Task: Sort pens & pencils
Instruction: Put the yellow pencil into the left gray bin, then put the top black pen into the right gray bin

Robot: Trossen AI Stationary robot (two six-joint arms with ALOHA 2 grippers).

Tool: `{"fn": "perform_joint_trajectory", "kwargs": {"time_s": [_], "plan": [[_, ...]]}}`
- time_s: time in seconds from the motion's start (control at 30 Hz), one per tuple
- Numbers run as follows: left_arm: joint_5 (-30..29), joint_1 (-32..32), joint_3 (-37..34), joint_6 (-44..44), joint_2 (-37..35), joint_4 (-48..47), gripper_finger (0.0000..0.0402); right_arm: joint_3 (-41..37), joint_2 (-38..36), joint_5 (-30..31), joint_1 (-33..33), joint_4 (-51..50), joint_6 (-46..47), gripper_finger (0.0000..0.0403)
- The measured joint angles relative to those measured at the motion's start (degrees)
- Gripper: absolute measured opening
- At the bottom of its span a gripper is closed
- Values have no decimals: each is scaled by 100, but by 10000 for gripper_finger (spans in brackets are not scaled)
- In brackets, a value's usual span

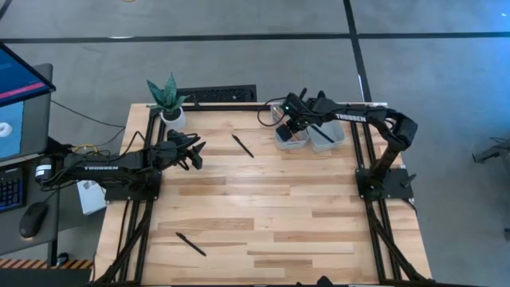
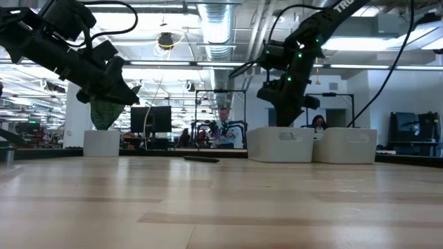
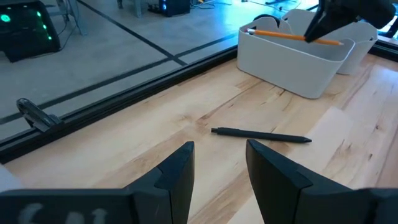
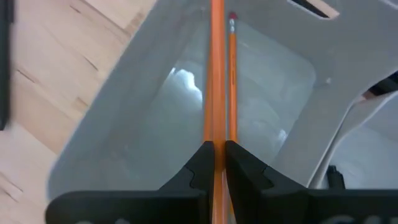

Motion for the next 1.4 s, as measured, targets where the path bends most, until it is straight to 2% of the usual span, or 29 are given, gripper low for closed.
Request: {"fn": "perform_joint_trajectory", "kwargs": {"time_s": [0.4, 1.07, 1.4], "plan": [[-34, -2, 0, -4, 2, 0, 135, -444, 0, 0, 1, 224, -1, 55], [-33, 0, 0, -72, 2, 0, 135, -455, 0, 0, 13, 346, -2, 55], [-37, -1, 0, -71, 2, 0, 135, -455, 0, 0, 13, 344, -4, 76]]}}
